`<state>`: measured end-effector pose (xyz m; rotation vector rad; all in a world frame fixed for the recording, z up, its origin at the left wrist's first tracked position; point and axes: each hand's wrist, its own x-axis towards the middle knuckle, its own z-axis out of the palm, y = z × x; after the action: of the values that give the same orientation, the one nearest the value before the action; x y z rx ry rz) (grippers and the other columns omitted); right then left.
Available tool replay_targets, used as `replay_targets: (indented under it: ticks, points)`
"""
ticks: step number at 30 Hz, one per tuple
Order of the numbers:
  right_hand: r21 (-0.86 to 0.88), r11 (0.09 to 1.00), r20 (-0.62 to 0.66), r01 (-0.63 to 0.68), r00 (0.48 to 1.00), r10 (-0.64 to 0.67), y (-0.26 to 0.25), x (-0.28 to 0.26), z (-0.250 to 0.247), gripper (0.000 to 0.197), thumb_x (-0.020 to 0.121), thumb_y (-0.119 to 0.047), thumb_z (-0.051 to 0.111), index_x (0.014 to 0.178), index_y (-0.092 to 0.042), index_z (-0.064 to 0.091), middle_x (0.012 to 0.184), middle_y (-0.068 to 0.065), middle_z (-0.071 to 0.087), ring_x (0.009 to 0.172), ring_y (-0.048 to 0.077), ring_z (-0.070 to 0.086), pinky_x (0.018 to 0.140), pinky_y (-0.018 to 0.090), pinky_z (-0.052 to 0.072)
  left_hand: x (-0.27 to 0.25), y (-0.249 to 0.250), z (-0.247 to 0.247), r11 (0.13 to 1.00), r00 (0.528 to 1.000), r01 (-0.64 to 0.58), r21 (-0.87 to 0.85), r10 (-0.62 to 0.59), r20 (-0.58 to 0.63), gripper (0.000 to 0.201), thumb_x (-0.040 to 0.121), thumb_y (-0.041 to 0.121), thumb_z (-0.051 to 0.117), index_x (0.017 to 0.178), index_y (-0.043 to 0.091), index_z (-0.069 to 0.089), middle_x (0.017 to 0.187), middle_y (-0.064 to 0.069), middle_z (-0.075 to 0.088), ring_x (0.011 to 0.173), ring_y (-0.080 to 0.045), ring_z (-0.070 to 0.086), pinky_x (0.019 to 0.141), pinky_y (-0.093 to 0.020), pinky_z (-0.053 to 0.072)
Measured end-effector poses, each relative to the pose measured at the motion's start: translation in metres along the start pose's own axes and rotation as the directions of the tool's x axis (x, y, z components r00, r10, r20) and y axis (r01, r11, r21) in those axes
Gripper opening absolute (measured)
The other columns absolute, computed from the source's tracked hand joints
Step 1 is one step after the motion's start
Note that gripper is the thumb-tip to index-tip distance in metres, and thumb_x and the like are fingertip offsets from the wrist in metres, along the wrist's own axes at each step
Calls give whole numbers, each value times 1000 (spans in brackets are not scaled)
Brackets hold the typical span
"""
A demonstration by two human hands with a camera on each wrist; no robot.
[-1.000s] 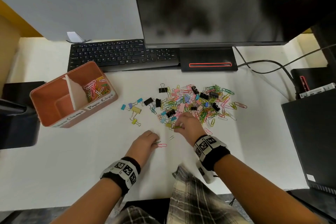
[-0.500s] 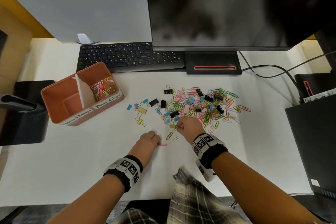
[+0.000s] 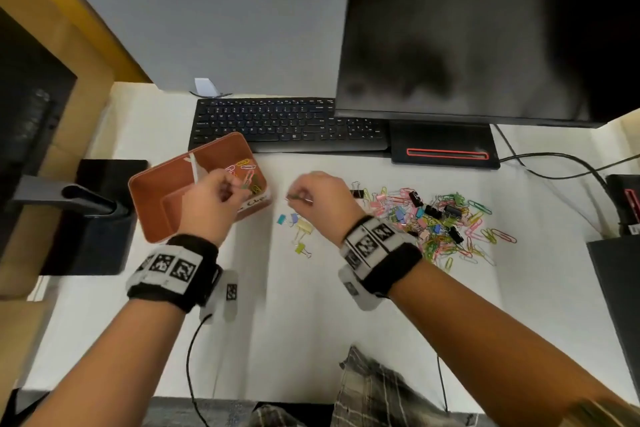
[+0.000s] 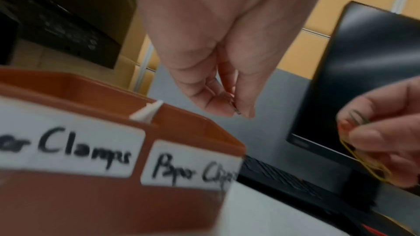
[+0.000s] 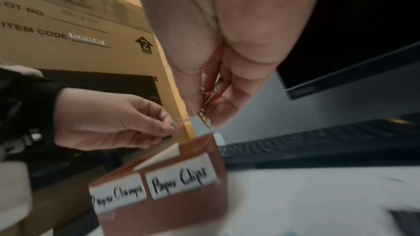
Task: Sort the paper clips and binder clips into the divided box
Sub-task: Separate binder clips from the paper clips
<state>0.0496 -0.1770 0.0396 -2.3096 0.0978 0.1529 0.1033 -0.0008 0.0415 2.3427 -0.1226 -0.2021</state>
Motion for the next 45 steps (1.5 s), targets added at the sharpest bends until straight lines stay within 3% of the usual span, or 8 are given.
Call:
replay_targets:
  ticks: [6,10,14,18,22,28,37,45]
  points:
    - [91,995,29,-31,999,28,-41,75,43,28,81,-19,67,107,-11,61,97,9,64,88,21,59,81,32,47,36,-12,-10,985,990,131,108,-125,-65,16,88,14,57,102,12,64,101,-6,67,94,-21,61,90,-27,45]
    - [192,981,-31,-19,999,25,-25,62,31,38,84,-32,63,118,-17,55,114,3,61,98,16,60,87,30,50,16,-5,-2,989,984,-133,71,140,-107,21,88,6,53,104,14,63,104,-5,62,92,-15,58,86,-20,43]
    - [153,980,-152,-126,977,150,42,17,-8,16,91,-25,54,105,-21,61,97,-7,60,73,0,53,70,19,47,-19,0,44,963,942,-256,-87,269,200,12,90,15,54,95,23,62,94,10,60,79,1,56,69,-11,44]
    - [41,910,-94,-413,905,415,118,-23,-38,13,90,-21,54,101,-21,61,93,-7,62,74,7,55,75,26,50,-43,9,105,918,800,-355,-179,397,450,17,90,20,55,105,24,61,100,9,59,91,1,53,82,-10,41]
    - [-113,930,38,-349,934,355,146,-46,-42,22,84,-20,63,106,-17,67,105,2,66,94,9,54,91,29,46,-35,18,157,872,748,-484,-72,455,483,25,85,18,58,110,18,62,113,1,59,109,-16,48,96,-26,36]
    - [-169,930,21,-328,942,336,165,-62,-40,16,79,-22,69,94,-19,71,105,-3,56,82,6,46,88,36,51,-6,4,170,902,839,-410,134,315,444,27,85,8,57,109,16,63,111,-3,60,106,-25,48,96,-37,41]
    - [-240,934,50,-263,958,282,157,-49,-46,23,82,-35,62,105,-35,60,123,-10,56,114,12,49,106,47,36,8,-6,139,960,931,-272,69,244,271,37,81,3,62,115,18,60,126,-3,51,112,-22,50,97,-31,41]
    - [-313,937,183,-155,958,219,144,-20,-18,32,82,-11,61,113,-21,61,118,4,54,110,22,53,96,37,47,-20,-4,151,837,744,-529,137,381,549,40,78,-4,61,115,12,61,115,-5,59,104,-23,56,95,-29,42]
